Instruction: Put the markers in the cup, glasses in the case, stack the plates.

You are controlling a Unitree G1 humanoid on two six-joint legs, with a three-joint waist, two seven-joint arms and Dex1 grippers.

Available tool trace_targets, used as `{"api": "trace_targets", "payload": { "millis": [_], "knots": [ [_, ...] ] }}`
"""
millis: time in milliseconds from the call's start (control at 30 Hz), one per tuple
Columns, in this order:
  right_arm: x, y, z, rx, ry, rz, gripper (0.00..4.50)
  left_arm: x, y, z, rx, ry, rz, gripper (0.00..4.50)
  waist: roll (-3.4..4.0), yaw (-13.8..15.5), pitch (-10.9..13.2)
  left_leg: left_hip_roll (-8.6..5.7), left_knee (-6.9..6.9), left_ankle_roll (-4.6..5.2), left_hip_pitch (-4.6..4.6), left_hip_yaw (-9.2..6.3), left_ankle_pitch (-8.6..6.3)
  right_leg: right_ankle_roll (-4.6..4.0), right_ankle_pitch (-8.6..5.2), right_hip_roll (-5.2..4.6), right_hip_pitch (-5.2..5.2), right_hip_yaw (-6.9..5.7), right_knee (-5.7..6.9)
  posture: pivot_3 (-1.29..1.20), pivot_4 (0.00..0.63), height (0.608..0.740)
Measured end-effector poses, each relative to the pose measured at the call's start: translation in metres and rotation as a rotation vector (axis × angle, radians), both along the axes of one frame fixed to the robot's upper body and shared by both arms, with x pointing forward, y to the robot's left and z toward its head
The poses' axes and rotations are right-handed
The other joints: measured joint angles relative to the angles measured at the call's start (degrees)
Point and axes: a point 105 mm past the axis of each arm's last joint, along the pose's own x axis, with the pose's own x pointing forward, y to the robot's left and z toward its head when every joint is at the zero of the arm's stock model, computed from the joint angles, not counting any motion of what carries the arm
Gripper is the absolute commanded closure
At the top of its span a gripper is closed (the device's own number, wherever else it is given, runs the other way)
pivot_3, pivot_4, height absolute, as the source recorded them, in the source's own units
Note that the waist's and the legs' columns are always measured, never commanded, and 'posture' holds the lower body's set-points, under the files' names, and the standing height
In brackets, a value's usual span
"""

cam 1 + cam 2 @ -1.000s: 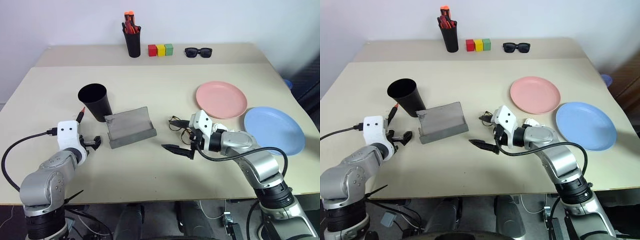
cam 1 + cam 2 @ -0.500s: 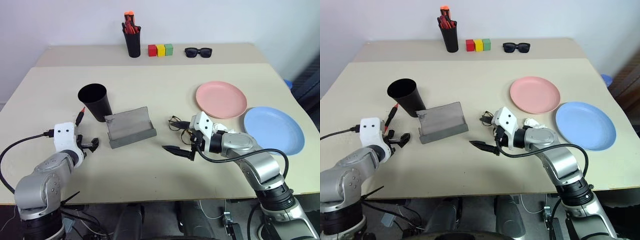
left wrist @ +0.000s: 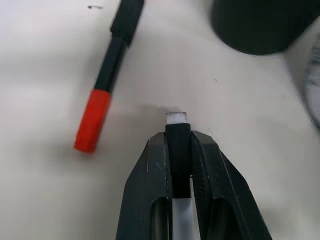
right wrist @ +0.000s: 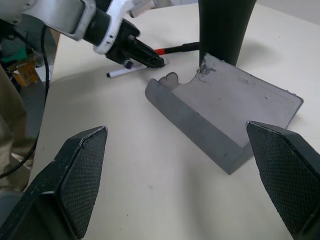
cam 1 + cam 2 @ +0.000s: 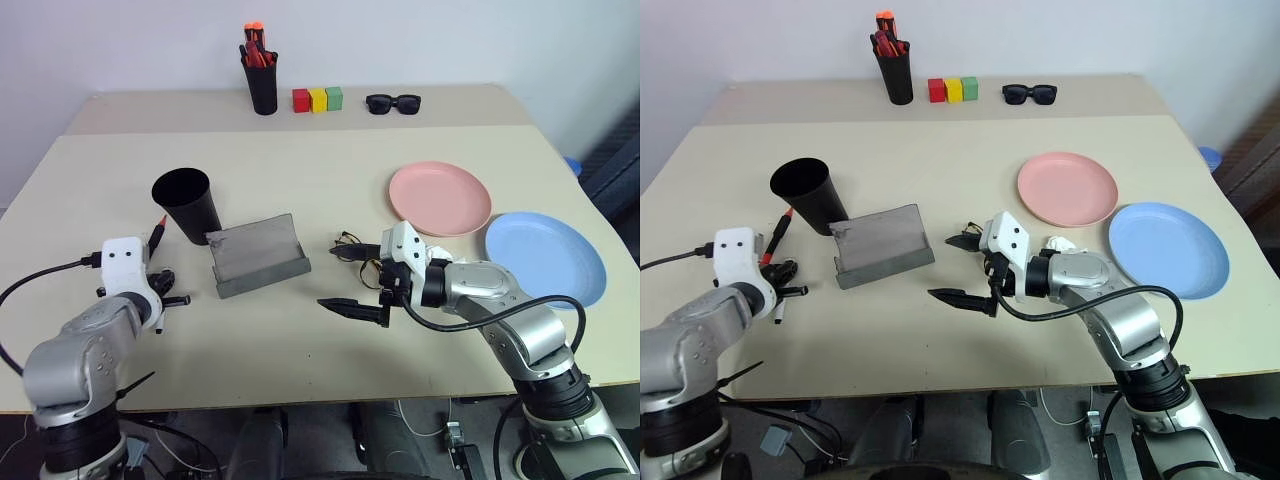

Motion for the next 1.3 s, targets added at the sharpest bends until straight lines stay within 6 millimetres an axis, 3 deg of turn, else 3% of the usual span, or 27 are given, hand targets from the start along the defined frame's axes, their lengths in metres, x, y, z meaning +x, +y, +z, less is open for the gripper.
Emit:
{"api": "trace_targets", "payload": {
  "millis": [133,233,333,467,667,767,1000,1300],
  "knots": [
    [0.007,0.003,0.011,0.038,-0.027,-0.009,0.00,-0.008,-0.006,0.041,-0.018,-0.200,-0.153,4.47,0.00,0.08,0.00,-0.01,0.04,0.00,0.00,0.03,0.00,-0.09,-0.04,-0.03,0.03,0.01,-0.04,0.00,0.150,0.740],
    [0.020,0.014,0.037,0.148,-0.081,-0.039,0.00,-0.005,-0.026,0.092,-0.082,-0.432,-0.289,4.47,-0.01,0.23,0.00,0.00,0.07,-0.05,0.00,-0.02,0.03,-0.10,-0.02,-0.01,0.05,-0.02,-0.02,0.00,0.150,0.740],
    [0.029,0.031,0.059,0.278,-0.135,-0.070,0.00,0.009,-0.030,0.145,-0.070,-0.661,-0.257,4.47,-0.05,0.35,-0.02,-0.01,0.06,-0.07,0.03,-0.05,0.04,-0.05,0.00,0.00,0.13,-0.04,-0.04,0.00,0.150,0.740],
    [0.047,0.040,0.075,0.356,-0.205,-0.176,0.00,0.038,-0.028,0.179,0.015,-0.808,-0.129,4.47,-0.04,0.27,-0.02,-0.02,-0.04,-0.07,0.01,-0.06,0.04,0.18,0.11,0.01,0.06,-0.04,-0.03,0.00,0.150,0.740],
    [0.051,0.051,0.074,0.366,-0.215,-0.208,0.00,0.079,-0.037,0.177,0.151,-0.848,-0.104,4.47,-0.02,0.09,-0.01,-0.02,-0.10,-0.07,-0.04,-0.05,0.04,0.20,0.12,0.02,-0.06,-0.04,0.01,0.00,0.150,0.740],
    [0.049,0.056,0.071,0.364,-0.213,-0.204,0.00,0.090,-0.044,0.170,0.213,-0.857,-0.133,4.47,-0.01,-0.07,0.00,-0.01,-0.10,-0.07,-0.04,-0.05,0.04,0.20,0.12,0.02,-0.07,-0.04,0.01,0.00,0.150,0.740],
    [0.049,0.054,0.062,0.358,-0.192,-0.230,0.00,0.088,-0.037,0.143,0.269,-0.825,-0.119,4.47,-0.01,0.01,0.00,-0.01,-0.08,-0.06,-0.04,-0.06,0.05,0.20,0.12,0.02,-0.06,-0.03,0.04,0.00,0.150,0.740],
    [0.047,0.057,0.062,0.365,-0.187,-0.220,0.00,0.085,-0.034,0.126,0.263,-0.812,-0.088,4.47,-0.01,0.02,0.00,-0.01,-0.07,-0.06,-0.04,-0.07,0.05,0.21,0.12,0.02,-0.05,-0.04,0.05,0.00,0.150,0.740]
  ]
}}
